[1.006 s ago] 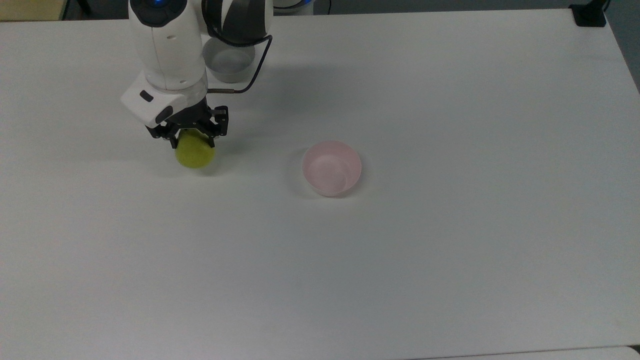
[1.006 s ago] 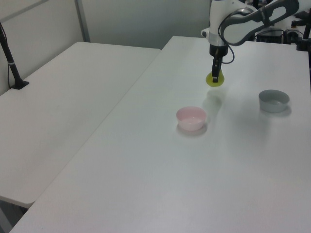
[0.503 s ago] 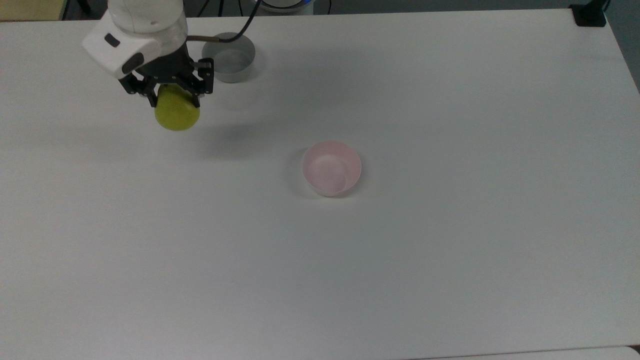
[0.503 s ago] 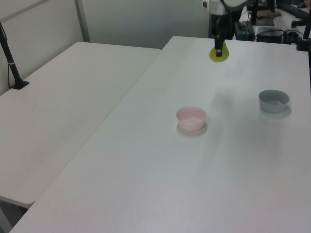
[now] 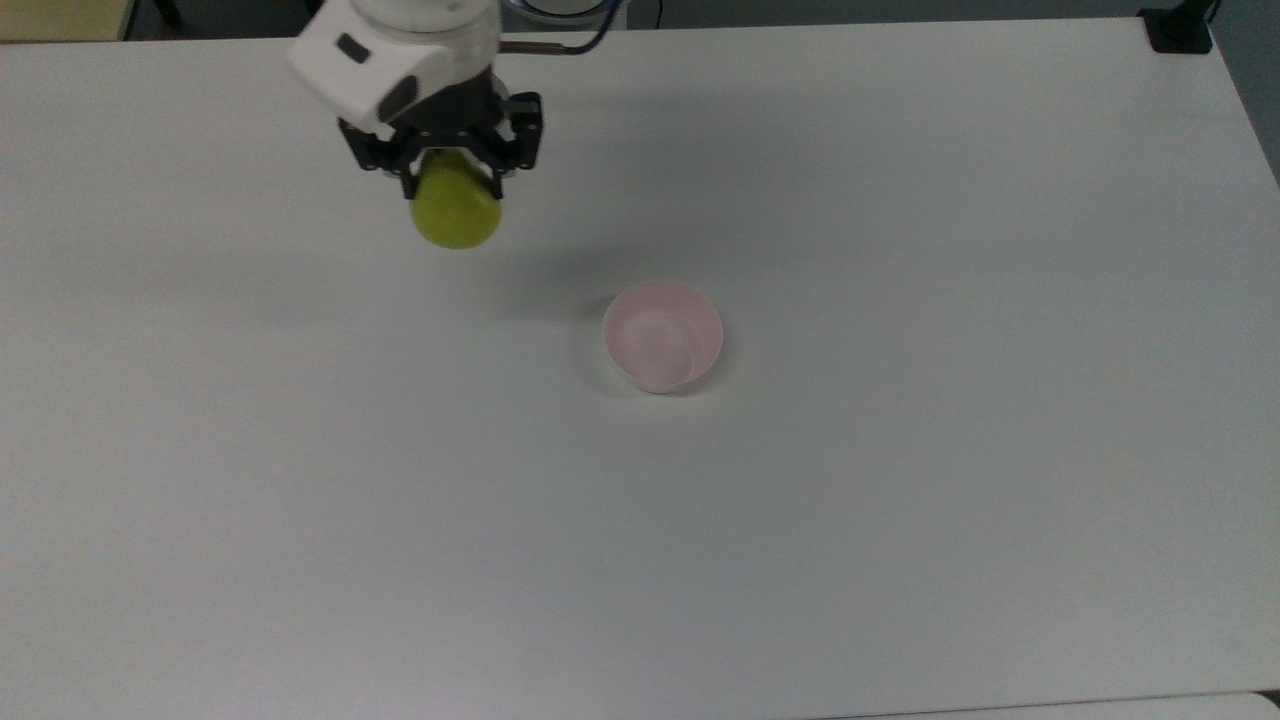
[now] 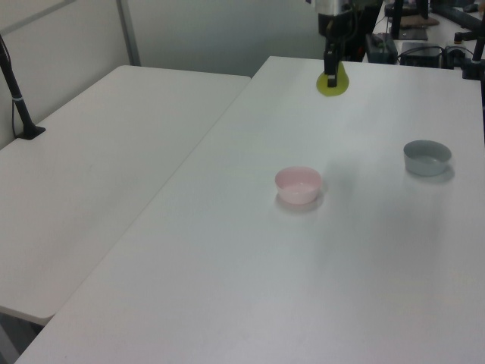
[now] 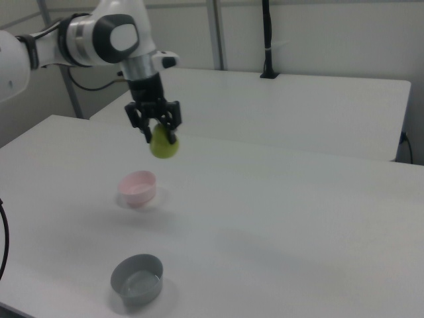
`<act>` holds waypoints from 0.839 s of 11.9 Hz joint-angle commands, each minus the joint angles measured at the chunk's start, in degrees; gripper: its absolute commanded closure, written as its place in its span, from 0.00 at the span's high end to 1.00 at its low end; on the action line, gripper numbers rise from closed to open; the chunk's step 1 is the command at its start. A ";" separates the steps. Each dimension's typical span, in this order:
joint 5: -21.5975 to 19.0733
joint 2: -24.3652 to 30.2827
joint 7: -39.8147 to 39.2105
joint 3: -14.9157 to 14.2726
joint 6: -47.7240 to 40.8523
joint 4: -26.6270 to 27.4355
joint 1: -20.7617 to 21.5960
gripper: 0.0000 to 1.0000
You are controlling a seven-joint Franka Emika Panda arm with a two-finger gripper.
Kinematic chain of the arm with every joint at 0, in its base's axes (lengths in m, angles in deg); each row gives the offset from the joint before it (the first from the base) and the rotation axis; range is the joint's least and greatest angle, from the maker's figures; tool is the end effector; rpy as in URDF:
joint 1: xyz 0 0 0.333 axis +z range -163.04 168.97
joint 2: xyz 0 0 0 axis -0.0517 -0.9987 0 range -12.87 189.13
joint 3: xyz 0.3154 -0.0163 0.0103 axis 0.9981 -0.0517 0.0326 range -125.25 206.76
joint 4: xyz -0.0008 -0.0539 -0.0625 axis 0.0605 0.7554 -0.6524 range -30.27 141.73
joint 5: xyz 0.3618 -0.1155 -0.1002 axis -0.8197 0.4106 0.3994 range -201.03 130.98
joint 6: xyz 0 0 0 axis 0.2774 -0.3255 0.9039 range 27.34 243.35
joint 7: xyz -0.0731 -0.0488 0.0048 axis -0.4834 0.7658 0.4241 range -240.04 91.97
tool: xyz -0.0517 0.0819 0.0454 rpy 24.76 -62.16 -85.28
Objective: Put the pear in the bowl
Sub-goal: 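Lift the pear and carry it over the pink bowl, then lower the pear into the pink bowl and open the gripper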
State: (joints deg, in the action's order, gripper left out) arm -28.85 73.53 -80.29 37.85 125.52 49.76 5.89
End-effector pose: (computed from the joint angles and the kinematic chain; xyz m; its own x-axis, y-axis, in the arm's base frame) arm 0.6369 -0.0063 0.5336 0.9916 0.1231 -0.0389 0.1268 -0.9852 0.1154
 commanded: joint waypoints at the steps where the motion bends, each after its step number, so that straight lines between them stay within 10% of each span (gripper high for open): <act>1: 0.24 -0.43 7.03 0.35 -0.67 -0.19 8.48 0.31; 10: 0.50 -4.91 12.85 5.37 11.44 4.73 11.05 0.32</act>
State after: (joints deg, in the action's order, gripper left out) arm -28.86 69.70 -68.75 43.01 132.39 51.74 16.96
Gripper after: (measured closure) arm 0.308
